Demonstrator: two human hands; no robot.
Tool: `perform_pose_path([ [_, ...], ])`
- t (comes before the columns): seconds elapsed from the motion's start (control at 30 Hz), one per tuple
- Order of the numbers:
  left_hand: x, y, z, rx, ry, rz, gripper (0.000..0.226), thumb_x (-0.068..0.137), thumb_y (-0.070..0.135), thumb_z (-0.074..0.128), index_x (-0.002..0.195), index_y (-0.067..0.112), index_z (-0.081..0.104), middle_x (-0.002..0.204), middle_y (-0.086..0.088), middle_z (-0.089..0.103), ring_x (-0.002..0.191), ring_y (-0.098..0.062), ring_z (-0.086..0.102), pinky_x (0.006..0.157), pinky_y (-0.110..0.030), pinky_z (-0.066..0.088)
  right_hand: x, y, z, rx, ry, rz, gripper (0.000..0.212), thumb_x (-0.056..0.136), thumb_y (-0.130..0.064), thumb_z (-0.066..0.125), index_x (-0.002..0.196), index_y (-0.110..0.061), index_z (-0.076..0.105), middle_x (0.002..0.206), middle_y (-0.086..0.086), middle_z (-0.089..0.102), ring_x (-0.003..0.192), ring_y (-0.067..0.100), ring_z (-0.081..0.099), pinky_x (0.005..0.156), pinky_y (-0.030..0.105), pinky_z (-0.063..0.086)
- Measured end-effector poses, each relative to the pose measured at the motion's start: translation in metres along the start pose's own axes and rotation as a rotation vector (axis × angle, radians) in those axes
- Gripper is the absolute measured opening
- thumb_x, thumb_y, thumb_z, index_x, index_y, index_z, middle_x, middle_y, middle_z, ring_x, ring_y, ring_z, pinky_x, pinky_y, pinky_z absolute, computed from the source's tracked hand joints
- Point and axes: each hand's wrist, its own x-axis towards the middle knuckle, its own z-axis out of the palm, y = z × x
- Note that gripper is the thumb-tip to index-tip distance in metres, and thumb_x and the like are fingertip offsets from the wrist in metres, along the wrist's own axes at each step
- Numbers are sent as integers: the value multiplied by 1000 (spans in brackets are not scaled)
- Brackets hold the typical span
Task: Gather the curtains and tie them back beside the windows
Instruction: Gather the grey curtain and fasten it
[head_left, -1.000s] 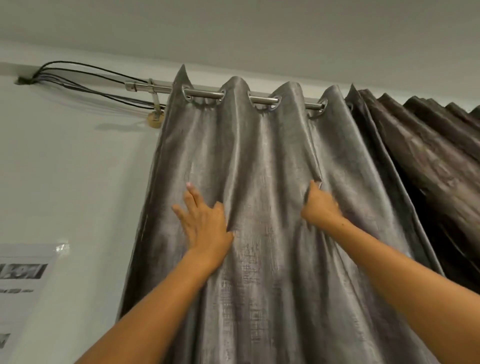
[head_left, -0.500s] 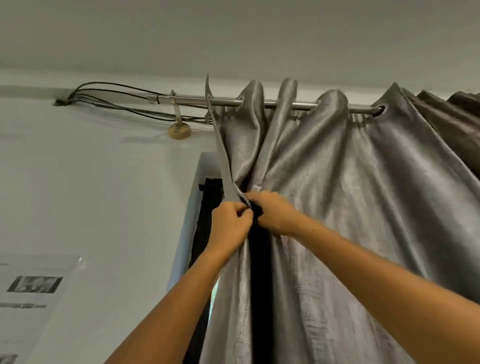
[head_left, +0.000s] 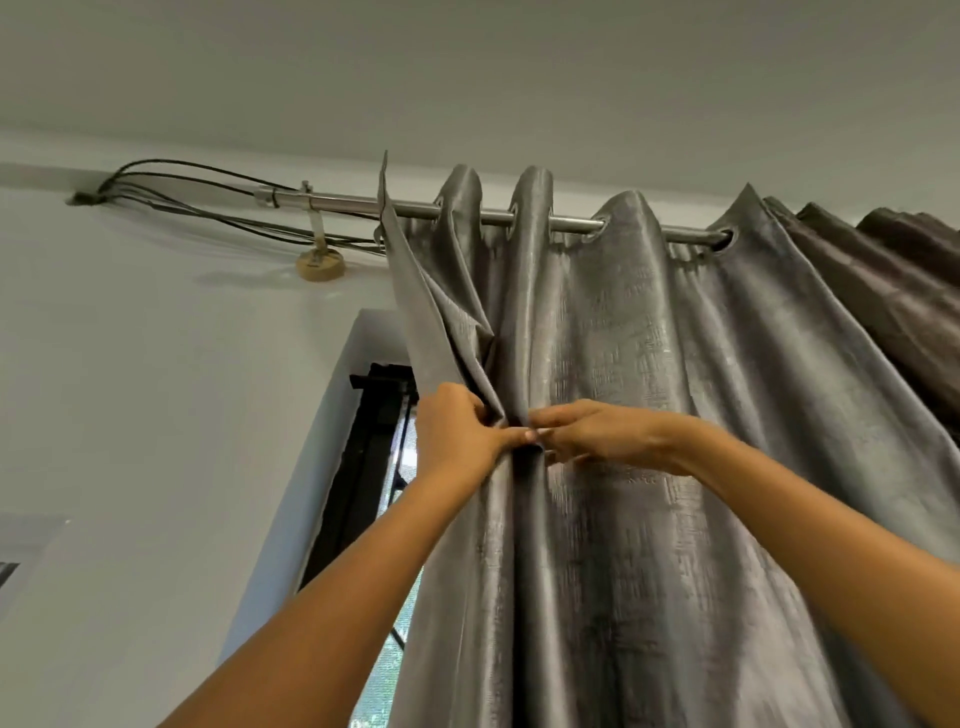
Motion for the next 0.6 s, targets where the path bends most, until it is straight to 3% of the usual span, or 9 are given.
perform_pose_path([
  [0.07,-2,0,3,86,30,37,53,61,11,85,40,9,36,40,2,28,42,-11,28,42,-21,21,-3,5,-15,-240,95,-4,37,97,-8,42,129,-18,57,133,0,54,122,16,51,108,33,38],
  [0.13,-4,-2,5,130,73,76,53,60,-11,69,41,12,25,41,3,19,42,-9,18,42,-21,17,-4,20,-34,-609,551,63,41,95,-25,50,136,-25,49,152,9,32,140,26,30,114,49,25],
  [0.2,-7,-10,5,141,77,84,43,57,-15,61,43,7,27,42,2,20,42,-8,20,42,-19,20,-10,31,-41,-591,873,274,69,91,-44,57,149,-25,24,158,20,3,144,41,8,111,61,13],
  [0.27,-9,-20,1,168,62,69,30,59,-12,62,44,0,39,42,0,30,43,-11,33,45,-26,27,-12,40,-39,-292,837,419,102,84,-46,67,152,-19,-4,156,27,-6,141,49,7,110,61,16],
  [0.33,-11,-25,-6,177,50,70,24,65,-6,67,46,2,55,42,4,40,46,-13,47,48,-25,33,-4,50,-34,-196,769,462,109,84,-28,72,150,-8,-12,152,28,17,136,45,27,107,51,30],
  [0.43,-14,-26,-21,147,31,75,7,66,-4,71,65,3,74,48,6,54,56,-15,58,52,-29,43,17,46,-36,-254,806,371,60,90,-3,55,143,0,27,131,24,51,118,40,50,94,45,44],
  [0.5,-16,-30,-32,142,16,66,12,66,-4,71,72,5,76,58,0,64,60,-14,62,55,-27,45,33,29,-27,-164,792,222,23,93,-5,50,116,-3,55,116,21,61,105,36,57,87,41,48],
  [0.53,-16,-33,-37,134,5,67,14,66,-3,71,75,7,76,62,1,67,58,-8,61,55,-19,43,35,16,-16,20,753,148,13,96,-8,48,101,-5,59,102,18,64,93,29,61,80,35,51],
  [0.6,-19,-39,-50,124,-18,63,18,62,6,72,77,13,78,63,2,69,54,-2,61,50,-6,37,34,-21,13,543,545,32,29,103,-12,35,79,-14,51,78,4,55,62,11,60,52,17,51],
])
